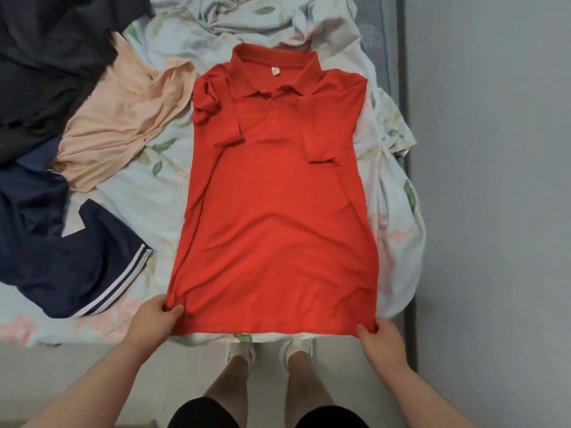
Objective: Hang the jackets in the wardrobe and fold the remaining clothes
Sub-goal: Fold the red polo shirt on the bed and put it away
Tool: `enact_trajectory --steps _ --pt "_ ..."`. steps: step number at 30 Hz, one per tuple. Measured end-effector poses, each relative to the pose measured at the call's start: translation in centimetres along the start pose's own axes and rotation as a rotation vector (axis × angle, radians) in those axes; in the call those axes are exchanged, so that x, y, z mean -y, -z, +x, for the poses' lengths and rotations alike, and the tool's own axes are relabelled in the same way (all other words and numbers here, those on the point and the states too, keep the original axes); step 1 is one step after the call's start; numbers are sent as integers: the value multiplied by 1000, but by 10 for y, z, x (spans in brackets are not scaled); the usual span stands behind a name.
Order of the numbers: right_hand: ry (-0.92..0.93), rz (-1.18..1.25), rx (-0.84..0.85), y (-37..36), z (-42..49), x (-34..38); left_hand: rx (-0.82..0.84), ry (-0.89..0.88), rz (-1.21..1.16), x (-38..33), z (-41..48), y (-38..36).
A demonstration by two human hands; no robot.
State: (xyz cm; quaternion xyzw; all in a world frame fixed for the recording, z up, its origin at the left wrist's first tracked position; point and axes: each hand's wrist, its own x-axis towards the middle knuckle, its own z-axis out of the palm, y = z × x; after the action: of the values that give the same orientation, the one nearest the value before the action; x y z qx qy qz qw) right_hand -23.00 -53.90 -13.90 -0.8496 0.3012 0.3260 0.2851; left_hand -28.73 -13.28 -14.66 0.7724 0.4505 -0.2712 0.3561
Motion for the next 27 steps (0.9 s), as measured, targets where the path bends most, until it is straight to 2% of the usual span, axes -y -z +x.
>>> enact_trajectory --steps 3,7,9,12,15,21,27 --pt "-20 139 4 11 1 8 -56 -32 -22 -10 1 13" --pt "-47 453 -33 47 9 49 -157 -51 -475 -45 4 48" --pt "-27 558 -61 69 16 79 -97 20 -770 -67 9 66" --pt "-21 799 23 93 33 128 52 110 -1181 -102 21 91" --pt "54 946 110 107 53 178 175 62 -1431 -141 41 110" --pt "249 901 18 122 110 278 136 -156 -1354 -229 103 128" --pt "331 953 14 128 170 371 97 -155 -1361 -304 168 140"
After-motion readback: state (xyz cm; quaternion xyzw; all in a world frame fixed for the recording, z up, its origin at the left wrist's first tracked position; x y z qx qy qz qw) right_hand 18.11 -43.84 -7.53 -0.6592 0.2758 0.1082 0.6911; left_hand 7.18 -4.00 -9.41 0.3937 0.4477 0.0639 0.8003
